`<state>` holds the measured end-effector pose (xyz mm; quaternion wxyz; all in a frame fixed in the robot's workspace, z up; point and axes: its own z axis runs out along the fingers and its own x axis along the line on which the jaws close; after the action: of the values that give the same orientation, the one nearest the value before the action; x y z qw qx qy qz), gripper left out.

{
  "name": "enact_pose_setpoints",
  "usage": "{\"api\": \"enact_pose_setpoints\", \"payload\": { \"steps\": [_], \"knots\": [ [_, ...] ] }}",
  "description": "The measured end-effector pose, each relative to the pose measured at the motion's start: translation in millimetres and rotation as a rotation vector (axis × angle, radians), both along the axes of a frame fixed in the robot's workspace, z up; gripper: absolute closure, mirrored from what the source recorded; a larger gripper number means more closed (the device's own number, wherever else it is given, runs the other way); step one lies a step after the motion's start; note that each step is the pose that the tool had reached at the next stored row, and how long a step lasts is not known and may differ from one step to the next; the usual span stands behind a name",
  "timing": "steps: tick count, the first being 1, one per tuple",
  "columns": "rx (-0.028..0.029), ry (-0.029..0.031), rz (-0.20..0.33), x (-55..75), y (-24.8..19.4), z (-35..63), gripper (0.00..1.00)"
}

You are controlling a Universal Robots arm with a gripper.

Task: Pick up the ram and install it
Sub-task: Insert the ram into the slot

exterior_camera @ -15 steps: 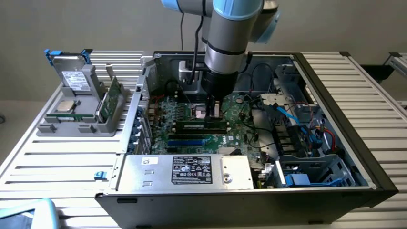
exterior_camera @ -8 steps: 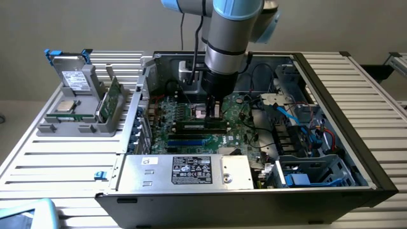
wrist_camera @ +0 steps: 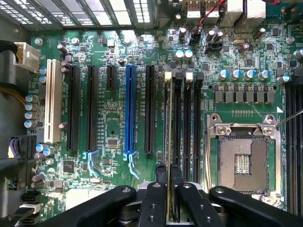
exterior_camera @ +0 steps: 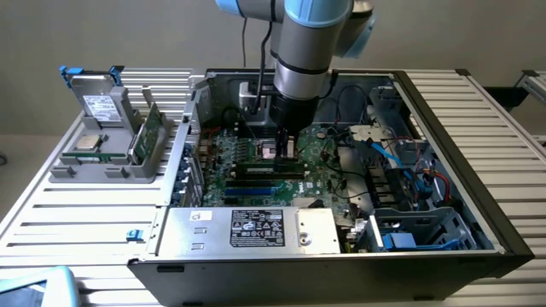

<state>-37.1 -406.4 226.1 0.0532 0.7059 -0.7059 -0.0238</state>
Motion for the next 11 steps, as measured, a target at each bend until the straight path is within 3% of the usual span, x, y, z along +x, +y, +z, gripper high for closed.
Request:
{"api": "enact_pose_setpoints", "payload": {
  "steps": [11],
  "knots": [
    [-0.0002,-0.0018,0.001,-0.9,1.9,-0.4,0.85]
  ]
}}
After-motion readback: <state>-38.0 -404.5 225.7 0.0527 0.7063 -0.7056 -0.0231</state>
